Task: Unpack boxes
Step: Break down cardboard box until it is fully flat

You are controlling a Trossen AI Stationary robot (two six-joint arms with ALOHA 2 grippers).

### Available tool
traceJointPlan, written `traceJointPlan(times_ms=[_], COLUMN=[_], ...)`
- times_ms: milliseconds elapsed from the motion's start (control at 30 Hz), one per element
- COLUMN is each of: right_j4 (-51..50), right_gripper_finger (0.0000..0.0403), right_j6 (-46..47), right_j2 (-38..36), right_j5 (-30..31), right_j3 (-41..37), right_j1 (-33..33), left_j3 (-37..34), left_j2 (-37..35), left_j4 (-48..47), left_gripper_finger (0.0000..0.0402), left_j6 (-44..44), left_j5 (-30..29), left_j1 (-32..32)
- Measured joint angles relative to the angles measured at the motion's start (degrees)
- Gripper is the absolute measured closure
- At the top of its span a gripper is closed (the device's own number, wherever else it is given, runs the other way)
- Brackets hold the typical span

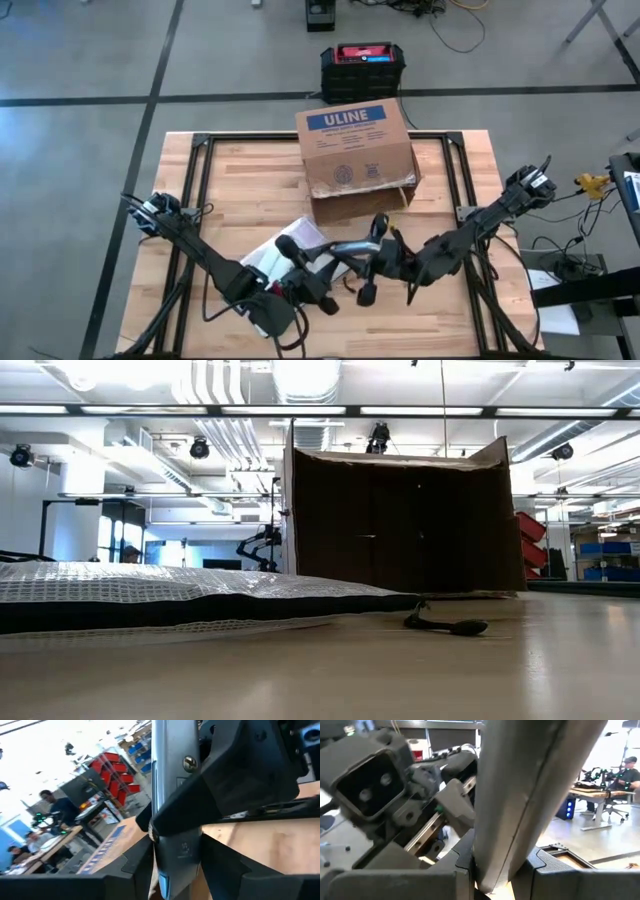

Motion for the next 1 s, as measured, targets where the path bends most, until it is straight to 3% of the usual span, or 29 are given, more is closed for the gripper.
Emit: traceJointPlan(times_ms=[300, 433, 800, 1000], right_j4=[-3.5, -5.2, -10.4, -13.0], right_gripper_finger=[0.0345, 0.0345, 0.0345, 0.0345], right_j6=[-0.5, -2.5, -2.4, -2.5], right_j2=[-0.1, -0.3, -0.9, -1.2], right_j5=[0.2, -0.2, -9.0, -9.9], right_j3=[-0.1, -0.2, -0.2, -0.2], right_j1=[1.1, 2.1, 2.1, 2.2], left_j3=[0.0, 0.0, 0.1, 0.1], left_j2=[-0.3, -0.6, -1.2, -1.5], left_j4=[-8.8, -13.6, -16.6, -19.1], left_gripper_finger=[0.0261, 0.027, 0.0281, 0.0282], left_j6=[-9.7, -15.6, -16.9, -19.7], left_j5=[5.6, 11.3, 23.5, 28.1], left_j1=[0.0, 0.2, 0.7, 0.7])
